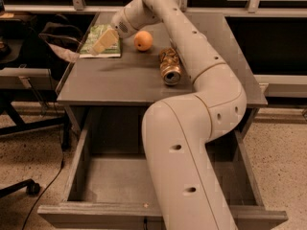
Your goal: Place green jalapeno chip bag into top drawer
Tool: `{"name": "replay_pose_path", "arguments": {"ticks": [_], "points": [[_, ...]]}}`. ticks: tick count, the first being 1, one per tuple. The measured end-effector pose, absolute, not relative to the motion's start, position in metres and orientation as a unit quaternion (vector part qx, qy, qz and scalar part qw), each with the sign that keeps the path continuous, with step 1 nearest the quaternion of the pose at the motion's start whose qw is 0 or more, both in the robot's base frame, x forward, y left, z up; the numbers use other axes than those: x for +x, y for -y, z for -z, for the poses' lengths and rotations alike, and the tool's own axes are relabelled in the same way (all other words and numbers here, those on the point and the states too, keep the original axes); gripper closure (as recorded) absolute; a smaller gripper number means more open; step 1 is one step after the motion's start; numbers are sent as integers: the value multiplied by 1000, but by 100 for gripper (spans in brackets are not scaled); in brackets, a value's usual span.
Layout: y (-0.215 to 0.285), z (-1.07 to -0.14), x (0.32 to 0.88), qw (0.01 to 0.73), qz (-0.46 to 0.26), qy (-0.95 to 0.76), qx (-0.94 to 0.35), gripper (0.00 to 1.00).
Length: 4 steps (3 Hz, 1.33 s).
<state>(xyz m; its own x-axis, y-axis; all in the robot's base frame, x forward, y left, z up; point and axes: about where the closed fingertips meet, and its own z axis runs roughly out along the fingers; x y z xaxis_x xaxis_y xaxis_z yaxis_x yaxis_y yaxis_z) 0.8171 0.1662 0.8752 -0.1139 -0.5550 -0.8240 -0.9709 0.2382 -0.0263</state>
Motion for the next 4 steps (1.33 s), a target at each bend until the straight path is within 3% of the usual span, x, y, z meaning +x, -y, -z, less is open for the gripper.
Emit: {"name": "replay_pose_path", "arguments": {"ticks": [3, 4], "points": [[-172, -855, 819, 359, -288, -699, -548, 0], [-172, -855, 819, 358, -288, -699, -548, 27]]}}
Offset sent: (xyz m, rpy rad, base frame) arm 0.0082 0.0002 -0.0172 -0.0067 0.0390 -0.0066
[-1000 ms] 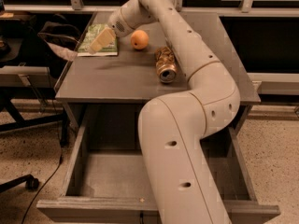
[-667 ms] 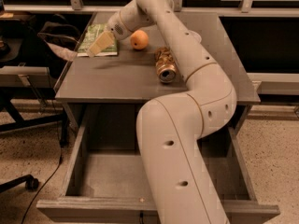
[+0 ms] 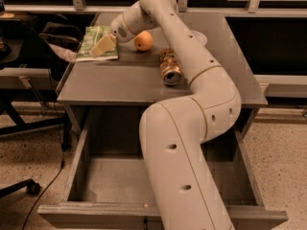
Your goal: Place green jalapeno chip bag into top drawer
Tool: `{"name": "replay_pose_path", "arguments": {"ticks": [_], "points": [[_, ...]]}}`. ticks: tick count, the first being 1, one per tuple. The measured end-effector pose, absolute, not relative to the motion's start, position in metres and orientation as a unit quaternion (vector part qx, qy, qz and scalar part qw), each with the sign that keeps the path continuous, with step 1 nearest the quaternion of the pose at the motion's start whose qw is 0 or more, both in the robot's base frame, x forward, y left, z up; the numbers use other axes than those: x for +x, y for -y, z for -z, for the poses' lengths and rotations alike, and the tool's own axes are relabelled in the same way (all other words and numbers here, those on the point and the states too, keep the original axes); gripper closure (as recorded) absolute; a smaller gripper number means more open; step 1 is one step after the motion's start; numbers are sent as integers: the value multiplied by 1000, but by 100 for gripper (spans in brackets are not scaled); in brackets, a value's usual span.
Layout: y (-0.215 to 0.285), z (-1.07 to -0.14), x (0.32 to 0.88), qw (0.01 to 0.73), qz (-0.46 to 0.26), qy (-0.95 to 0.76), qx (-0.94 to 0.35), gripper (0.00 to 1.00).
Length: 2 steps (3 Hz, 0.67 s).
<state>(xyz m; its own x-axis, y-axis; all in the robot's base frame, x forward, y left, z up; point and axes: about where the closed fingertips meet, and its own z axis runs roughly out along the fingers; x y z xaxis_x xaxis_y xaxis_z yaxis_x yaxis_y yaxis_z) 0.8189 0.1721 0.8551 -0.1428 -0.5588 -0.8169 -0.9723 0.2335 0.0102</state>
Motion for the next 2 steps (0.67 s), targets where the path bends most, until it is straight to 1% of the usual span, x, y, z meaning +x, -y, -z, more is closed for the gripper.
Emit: {"name": "replay_pose_path", "arguments": {"ticks": [1, 2], "points": [[-172, -855, 819, 358, -288, -699, -548, 50], [-172, -855, 819, 358, -288, -699, -548, 81]]}}
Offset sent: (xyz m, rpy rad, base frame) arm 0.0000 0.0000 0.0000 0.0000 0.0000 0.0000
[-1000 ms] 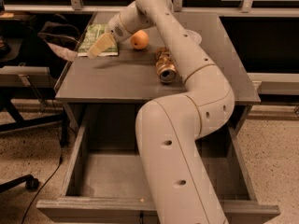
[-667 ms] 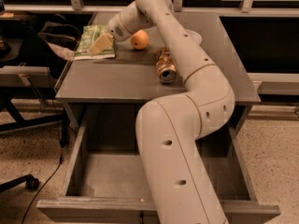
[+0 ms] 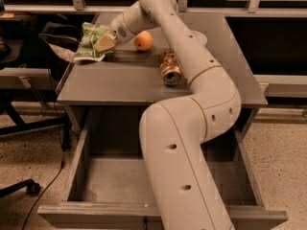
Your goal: Place green jalapeno chip bag into top drawer
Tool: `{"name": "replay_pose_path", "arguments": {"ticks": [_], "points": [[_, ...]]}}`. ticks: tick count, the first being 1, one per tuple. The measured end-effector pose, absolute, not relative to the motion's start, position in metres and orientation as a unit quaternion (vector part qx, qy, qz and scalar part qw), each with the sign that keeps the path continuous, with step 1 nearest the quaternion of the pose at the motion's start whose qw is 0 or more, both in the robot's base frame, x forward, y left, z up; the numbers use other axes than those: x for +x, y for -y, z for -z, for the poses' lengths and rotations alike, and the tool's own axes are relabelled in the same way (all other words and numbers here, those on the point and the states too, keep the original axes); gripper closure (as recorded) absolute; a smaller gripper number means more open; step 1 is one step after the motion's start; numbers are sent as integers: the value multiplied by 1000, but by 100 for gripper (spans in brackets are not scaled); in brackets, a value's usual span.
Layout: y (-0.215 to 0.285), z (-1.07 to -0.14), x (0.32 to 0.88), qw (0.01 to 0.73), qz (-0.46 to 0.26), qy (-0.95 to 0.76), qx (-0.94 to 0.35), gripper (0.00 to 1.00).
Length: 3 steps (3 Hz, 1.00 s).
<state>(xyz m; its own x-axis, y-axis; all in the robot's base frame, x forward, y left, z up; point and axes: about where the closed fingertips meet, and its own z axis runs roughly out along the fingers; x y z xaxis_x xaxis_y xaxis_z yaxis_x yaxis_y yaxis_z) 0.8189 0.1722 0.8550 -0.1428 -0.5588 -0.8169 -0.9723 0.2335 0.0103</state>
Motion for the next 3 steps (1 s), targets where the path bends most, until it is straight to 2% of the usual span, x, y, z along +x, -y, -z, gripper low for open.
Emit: {"name": "replay_pose_path", "arguments": {"ticks": [1, 3], "points": [[-172, -855, 819, 359, -288, -699, -548, 100], [-166, -869, 817, 384, -292, -675, -558, 100]]}}
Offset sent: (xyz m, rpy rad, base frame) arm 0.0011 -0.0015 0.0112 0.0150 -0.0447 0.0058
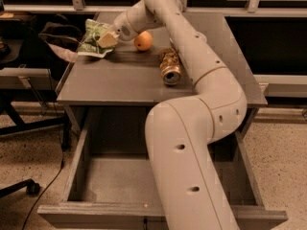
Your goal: Place green jalapeno chip bag into top drawer
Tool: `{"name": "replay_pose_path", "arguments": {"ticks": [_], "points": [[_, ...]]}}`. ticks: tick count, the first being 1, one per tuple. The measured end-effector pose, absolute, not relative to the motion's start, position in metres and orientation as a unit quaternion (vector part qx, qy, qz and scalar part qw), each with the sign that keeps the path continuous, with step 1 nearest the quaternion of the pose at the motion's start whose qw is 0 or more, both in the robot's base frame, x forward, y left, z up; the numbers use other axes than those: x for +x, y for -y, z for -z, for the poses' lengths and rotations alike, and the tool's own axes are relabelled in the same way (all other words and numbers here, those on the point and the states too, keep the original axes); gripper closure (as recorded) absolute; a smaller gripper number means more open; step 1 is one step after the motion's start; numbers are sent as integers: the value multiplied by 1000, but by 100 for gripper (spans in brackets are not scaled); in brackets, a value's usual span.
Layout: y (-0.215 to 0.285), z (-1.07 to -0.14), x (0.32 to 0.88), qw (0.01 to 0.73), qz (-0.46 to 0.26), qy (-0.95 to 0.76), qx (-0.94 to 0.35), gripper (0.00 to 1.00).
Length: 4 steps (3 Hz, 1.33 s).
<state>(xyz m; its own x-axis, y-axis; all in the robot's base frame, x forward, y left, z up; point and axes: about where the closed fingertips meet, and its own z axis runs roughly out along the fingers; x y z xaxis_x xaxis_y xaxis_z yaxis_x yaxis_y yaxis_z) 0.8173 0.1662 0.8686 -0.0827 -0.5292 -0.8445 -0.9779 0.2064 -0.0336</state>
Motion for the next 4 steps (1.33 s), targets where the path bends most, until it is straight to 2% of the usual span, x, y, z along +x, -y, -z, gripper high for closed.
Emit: {"name": "replay_pose_path", "arguments": {"ticks": [1, 4], "points": [[-145, -882, 811, 407, -293, -658, -562, 100], [-113, -892, 720, 425, -308, -608, -595, 100]]}}
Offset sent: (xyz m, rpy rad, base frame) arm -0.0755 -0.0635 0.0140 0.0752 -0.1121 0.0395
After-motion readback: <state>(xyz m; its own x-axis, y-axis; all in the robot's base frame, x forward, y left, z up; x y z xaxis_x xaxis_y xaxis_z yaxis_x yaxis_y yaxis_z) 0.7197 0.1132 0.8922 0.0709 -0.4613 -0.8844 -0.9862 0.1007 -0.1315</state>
